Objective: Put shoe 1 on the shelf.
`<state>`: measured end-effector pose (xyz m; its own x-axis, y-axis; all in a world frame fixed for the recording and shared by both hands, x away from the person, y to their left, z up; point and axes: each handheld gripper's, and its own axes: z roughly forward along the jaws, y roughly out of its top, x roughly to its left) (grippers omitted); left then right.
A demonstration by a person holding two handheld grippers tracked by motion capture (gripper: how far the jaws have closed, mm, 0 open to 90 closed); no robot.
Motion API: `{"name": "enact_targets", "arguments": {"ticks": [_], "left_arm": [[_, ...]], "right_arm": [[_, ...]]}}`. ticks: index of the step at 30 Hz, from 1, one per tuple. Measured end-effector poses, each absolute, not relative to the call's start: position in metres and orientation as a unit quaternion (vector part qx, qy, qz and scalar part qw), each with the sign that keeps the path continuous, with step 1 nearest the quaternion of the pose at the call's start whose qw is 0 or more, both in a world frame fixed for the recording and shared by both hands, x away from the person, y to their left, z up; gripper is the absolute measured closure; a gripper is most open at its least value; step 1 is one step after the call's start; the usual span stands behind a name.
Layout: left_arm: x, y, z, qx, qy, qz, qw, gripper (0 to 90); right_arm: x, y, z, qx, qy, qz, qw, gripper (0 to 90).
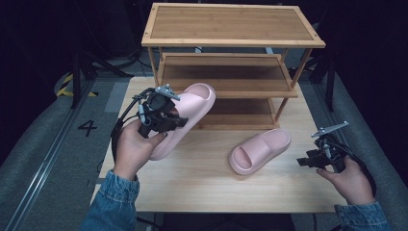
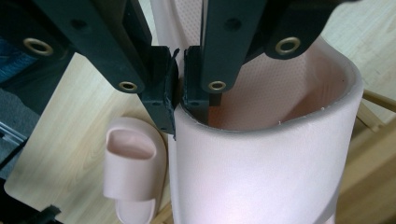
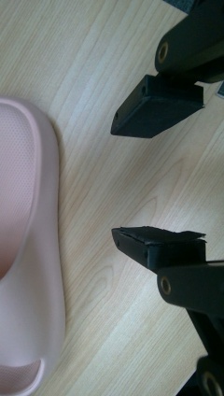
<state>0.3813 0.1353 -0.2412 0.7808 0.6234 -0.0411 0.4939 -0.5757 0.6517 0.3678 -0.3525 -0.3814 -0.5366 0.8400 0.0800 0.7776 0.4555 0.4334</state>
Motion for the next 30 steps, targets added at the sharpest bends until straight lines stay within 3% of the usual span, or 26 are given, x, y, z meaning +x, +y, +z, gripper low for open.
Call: {"name": "enact_targets", "arguments": {"ticks": [30], "left_arm": [[0.459, 0.099, -0.229, 0.888, 0.308, 0.132, 0.315, 83.7]], "right_arm": [[0.355, -0.367, -0.382, 0.489, 0.842, 0.213, 0.078, 43.6]]}}
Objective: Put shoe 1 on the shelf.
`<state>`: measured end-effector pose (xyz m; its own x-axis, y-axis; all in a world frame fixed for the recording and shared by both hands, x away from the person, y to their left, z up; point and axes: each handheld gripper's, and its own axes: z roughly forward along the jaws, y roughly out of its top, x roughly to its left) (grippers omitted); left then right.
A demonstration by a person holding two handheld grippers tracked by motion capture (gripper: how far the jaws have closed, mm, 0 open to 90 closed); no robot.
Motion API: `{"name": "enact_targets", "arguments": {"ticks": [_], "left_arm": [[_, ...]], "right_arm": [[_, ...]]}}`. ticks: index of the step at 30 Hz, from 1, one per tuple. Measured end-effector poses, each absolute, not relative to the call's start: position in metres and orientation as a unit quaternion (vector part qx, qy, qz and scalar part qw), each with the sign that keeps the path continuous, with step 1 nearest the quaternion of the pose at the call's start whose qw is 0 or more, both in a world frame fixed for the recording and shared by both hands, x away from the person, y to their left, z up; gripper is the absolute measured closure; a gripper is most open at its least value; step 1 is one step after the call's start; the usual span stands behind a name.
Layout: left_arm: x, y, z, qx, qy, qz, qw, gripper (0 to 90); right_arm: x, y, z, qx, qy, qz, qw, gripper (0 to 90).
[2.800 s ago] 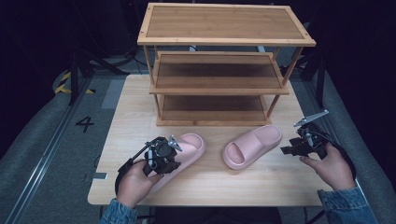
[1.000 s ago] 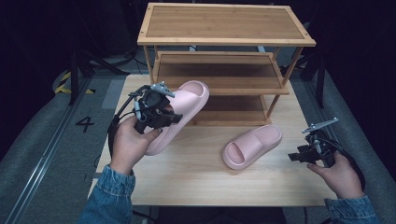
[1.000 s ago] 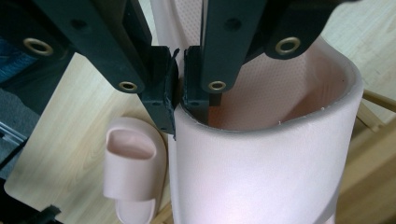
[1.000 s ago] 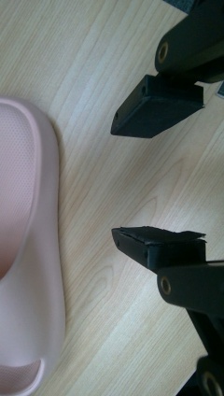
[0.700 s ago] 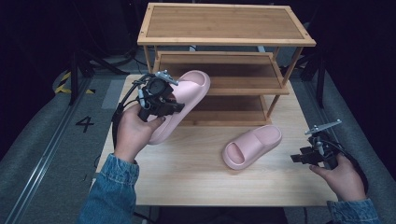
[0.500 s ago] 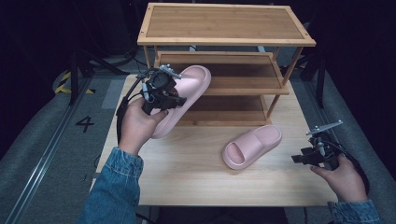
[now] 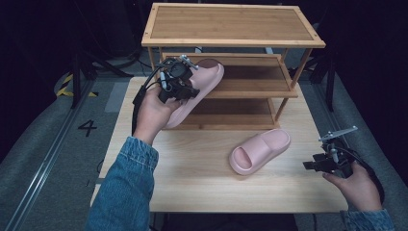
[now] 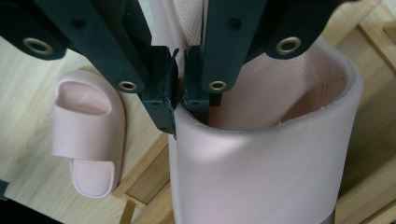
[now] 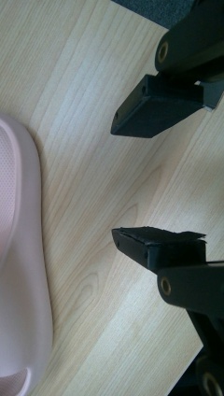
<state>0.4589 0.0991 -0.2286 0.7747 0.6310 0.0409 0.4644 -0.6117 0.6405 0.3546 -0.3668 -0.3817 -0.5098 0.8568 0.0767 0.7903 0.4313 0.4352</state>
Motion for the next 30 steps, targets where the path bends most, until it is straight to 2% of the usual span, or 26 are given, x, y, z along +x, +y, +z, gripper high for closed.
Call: {"name": "enact_targets", "arguments": {"ticks": [16, 21, 30], "left_arm": [[0.486, 0.072, -0.228, 0.912, 0.235, 0.121, 0.315, 83.8], [0.495, 0.062, -0.229, 0.905, 0.255, 0.146, 0.307, 83.5], [0.503, 0.053, -0.232, 0.908, 0.235, 0.172, 0.302, 83.4]], "right_arm": [[0.351, -0.373, -0.383, 0.497, 0.838, 0.213, 0.078, 43.5], [0.351, -0.373, -0.384, 0.494, 0.839, 0.213, 0.077, 43.3], [0.351, -0.374, -0.384, 0.497, 0.837, 0.216, 0.073, 43.3]]}}
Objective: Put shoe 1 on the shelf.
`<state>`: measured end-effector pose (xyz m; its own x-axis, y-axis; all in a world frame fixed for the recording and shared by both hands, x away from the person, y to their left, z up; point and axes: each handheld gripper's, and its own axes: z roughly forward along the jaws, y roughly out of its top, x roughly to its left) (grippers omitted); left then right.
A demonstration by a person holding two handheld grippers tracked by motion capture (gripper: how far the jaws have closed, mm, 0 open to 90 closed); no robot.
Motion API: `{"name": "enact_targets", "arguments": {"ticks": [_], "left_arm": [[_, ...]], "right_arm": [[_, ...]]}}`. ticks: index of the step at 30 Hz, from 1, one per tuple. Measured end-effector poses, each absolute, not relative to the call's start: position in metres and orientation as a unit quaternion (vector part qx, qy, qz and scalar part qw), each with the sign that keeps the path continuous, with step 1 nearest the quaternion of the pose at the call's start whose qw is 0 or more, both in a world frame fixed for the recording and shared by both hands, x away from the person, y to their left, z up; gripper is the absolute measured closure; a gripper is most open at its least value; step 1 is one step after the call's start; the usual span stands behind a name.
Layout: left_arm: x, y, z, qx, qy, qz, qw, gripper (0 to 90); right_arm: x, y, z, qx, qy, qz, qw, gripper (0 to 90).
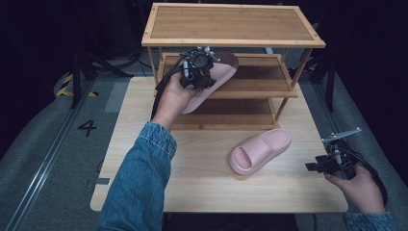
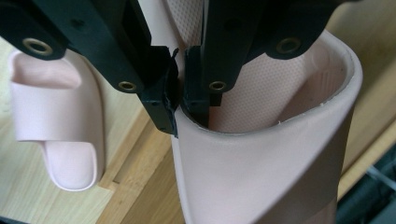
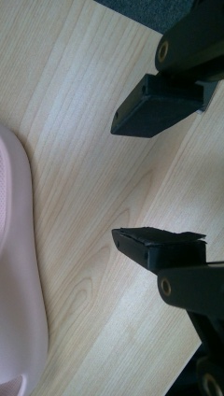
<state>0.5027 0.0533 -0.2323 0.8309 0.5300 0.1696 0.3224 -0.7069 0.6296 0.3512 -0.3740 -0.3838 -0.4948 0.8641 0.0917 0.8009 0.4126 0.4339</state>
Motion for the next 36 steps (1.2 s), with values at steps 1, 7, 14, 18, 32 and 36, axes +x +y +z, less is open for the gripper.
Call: {"name": "enact_targets", "arguments": {"ticks": [1, 7, 14, 18, 32, 36], "left_arm": [[0.503, 0.053, -0.233, 0.908, 0.234, 0.175, 0.301, 83.3], [0.508, 0.049, -0.241, 0.906, 0.254, 0.16, 0.299, 83.2], [0.509, 0.054, -0.243, 0.896, 0.267, 0.154, 0.32, 75.3], [0.5, 0.056, -0.24, 0.884, 0.285, 0.152, 0.337, 64.5], [0.449, 0.117, -0.225, 0.828, 0.357, 0.114, 0.418, 58.3], [0.442, 0.139, -0.228, 0.816, 0.377, 0.13, 0.418, 66.1]], "right_arm": [[0.351, -0.374, -0.384, 0.497, 0.837, 0.215, 0.073, 43.3], [0.351, -0.373, -0.384, 0.494, 0.839, 0.216, 0.074, 43.2], [0.351, -0.374, -0.385, 0.497, 0.837, 0.215, 0.073, 43.1], [0.351, -0.373, -0.385, 0.497, 0.838, 0.214, 0.072, 43.0], [0.352, -0.367, -0.386, 0.494, 0.841, 0.209, 0.071, 43.1], [0.352, -0.366, -0.386, 0.494, 0.841, 0.208, 0.071, 43.1]]}}
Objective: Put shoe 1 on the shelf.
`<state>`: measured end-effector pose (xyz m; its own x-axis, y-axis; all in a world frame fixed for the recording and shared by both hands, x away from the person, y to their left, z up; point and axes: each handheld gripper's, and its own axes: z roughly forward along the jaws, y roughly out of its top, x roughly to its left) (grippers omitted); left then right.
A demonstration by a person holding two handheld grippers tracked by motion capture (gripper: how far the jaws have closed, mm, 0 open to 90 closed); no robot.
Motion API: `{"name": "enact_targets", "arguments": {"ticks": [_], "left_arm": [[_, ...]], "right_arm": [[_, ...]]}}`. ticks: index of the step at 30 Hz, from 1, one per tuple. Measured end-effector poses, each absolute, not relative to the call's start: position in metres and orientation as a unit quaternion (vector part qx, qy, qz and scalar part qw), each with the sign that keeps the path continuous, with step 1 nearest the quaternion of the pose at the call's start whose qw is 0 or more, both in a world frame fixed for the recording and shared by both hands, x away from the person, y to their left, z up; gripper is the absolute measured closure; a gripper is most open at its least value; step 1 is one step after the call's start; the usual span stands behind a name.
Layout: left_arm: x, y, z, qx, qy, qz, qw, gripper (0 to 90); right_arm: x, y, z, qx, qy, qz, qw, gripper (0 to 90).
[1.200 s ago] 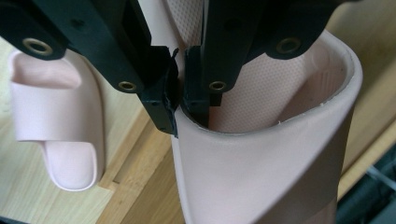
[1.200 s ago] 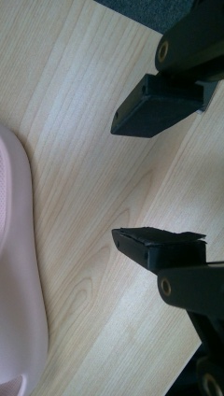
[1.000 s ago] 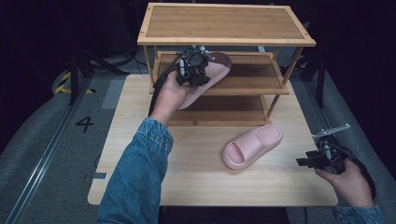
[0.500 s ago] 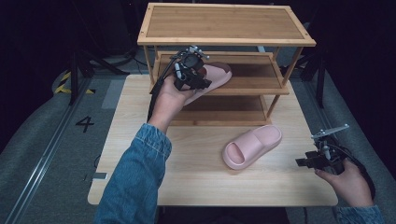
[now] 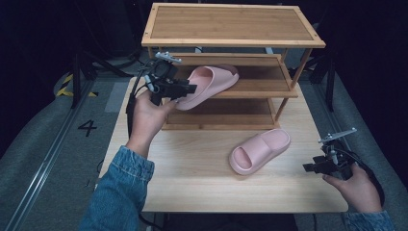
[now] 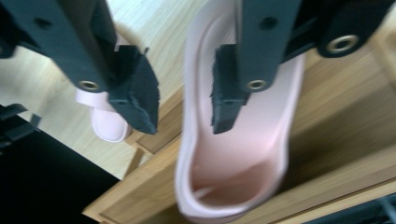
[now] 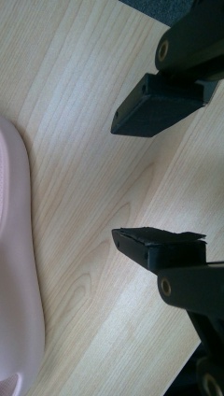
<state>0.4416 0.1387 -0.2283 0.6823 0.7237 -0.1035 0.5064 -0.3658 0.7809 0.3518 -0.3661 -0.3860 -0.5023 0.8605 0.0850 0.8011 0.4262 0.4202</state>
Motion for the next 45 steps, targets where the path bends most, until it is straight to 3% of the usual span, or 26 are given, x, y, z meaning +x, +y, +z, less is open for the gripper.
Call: {"name": "enact_targets", "arguments": {"ticks": [8, 15, 21, 24, 32, 45], "left_arm": [[0.444, 0.177, -0.247, 0.793, 0.423, 0.129, 0.418, 79.8], [0.449, 0.19, -0.267, 0.798, 0.412, 0.154, 0.411, 84.2], [0.454, 0.198, -0.275, 0.797, 0.419, 0.142, 0.411, 86.7], [0.453, 0.193, -0.276, 0.804, 0.419, 0.155, 0.393, 86.5], [0.447, 0.177, -0.279, 0.81, 0.4, 0.128, 0.41, 86.0], [0.436, 0.116, -0.281, 0.84, 0.332, 0.107, 0.416, 83.6]], "right_arm": [[0.352, -0.366, -0.387, 0.494, 0.841, 0.207, 0.071, 43.1], [0.352, -0.365, -0.389, 0.493, 0.844, 0.203, 0.067, 42.8], [0.352, -0.364, -0.39, 0.494, 0.843, 0.203, 0.064, 42.8], [0.352, -0.364, -0.39, 0.495, 0.843, 0.203, 0.065, 42.8], [0.352, -0.364, -0.39, 0.496, 0.842, 0.204, 0.064, 42.8], [0.352, -0.364, -0.39, 0.495, 0.842, 0.204, 0.065, 42.7]]}}
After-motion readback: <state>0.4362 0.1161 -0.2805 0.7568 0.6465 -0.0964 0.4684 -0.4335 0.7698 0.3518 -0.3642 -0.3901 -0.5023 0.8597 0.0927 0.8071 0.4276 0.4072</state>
